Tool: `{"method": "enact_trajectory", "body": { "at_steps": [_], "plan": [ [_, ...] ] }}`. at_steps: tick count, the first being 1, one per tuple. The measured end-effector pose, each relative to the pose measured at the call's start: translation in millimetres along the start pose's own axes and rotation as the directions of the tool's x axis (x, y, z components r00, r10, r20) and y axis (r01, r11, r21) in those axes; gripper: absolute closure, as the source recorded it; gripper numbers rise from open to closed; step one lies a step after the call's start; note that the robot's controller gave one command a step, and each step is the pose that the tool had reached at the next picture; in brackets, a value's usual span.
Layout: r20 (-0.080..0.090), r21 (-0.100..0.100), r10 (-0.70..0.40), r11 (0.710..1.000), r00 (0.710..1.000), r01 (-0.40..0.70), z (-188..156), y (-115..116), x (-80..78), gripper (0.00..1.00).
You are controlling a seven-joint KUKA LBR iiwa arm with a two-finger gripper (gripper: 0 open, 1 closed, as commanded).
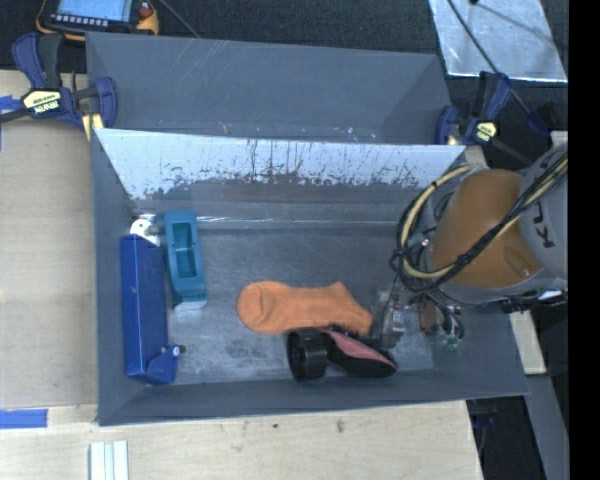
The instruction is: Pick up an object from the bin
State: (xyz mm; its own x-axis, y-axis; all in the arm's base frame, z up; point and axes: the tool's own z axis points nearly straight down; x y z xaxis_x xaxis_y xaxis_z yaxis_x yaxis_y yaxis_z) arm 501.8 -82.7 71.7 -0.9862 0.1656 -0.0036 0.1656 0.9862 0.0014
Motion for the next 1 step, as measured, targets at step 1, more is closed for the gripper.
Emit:
{"method": "enact_trajectory", "body": {
  "at_steps": [1],
  "plan": [
    [-0.003,0.001,-0.012,1.0,1.0,0.012,-138.1,17.5,-11.8,0.0]
  ]
}}
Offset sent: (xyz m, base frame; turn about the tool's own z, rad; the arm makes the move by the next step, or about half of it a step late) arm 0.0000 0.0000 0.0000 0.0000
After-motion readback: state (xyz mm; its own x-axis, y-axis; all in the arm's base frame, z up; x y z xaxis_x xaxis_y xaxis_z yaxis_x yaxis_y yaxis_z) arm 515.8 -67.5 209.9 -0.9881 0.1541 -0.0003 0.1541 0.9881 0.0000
